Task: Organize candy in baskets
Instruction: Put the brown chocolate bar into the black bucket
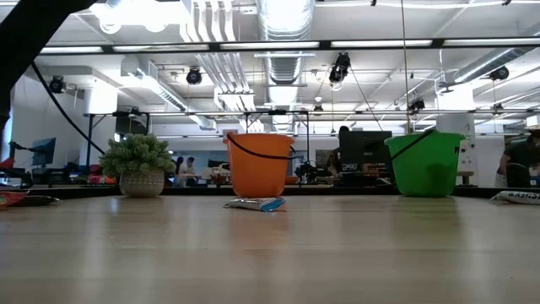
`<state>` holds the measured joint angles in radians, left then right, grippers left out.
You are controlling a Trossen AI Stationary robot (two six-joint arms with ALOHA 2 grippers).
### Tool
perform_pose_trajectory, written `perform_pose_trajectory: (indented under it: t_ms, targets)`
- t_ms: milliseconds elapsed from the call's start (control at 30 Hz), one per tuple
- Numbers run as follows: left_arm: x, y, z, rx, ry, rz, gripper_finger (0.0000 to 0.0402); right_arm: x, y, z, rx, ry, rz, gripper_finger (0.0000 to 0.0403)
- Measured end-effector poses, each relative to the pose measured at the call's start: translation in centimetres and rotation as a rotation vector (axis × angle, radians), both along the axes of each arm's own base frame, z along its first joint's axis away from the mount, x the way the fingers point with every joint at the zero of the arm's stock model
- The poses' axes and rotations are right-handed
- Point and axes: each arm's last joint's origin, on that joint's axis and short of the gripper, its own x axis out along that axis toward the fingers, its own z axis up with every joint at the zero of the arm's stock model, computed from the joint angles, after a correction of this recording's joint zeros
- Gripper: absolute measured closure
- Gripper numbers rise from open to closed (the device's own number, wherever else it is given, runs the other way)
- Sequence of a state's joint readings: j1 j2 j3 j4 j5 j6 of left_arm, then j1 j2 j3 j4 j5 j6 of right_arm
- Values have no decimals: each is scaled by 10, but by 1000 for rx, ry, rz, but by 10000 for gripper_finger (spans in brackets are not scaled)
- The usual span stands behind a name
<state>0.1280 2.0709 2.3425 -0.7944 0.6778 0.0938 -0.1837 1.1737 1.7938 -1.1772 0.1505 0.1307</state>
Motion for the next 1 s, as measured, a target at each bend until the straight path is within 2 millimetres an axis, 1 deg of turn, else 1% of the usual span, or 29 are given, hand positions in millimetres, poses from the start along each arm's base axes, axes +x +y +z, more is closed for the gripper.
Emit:
perform_pose_trajectory:
  t_ms: [100, 167, 333, 467, 600, 733, 867, 1000]
  targets:
    - [1, -8, -1, -9, 4, -28, 400, 0, 0, 0, 1, 3, 0, 387]
    - [4, -12, -4, -12, 5, -39, 400, 0, 0, 0, -3, 2, -6, 378]
    - [8, -25, -5, -17, -5, -64, 400, -5, -1, 4, 4, 10, -59, 330]
    - [16, -39, -6, -23, -54, -92, 400, -8, -4, 9, -66, 1, -160, 290]
    - [26, -48, -11, -37, -84, -103, 400, -11, -6, 15, -113, -17, -241, 266]
    - [39, -51, -25, -65, -71, -98, 400, -14, -6, 20, -129, -33, -249, 257]
    - [54, -56, -40, -98, -68, -89, 400, -15, -6, 21, -142, -31, -240, 258]
    - [64, -61, -47, -131, -95, -88, 400, -15, -6, 21, -160, -20, -227, 261]
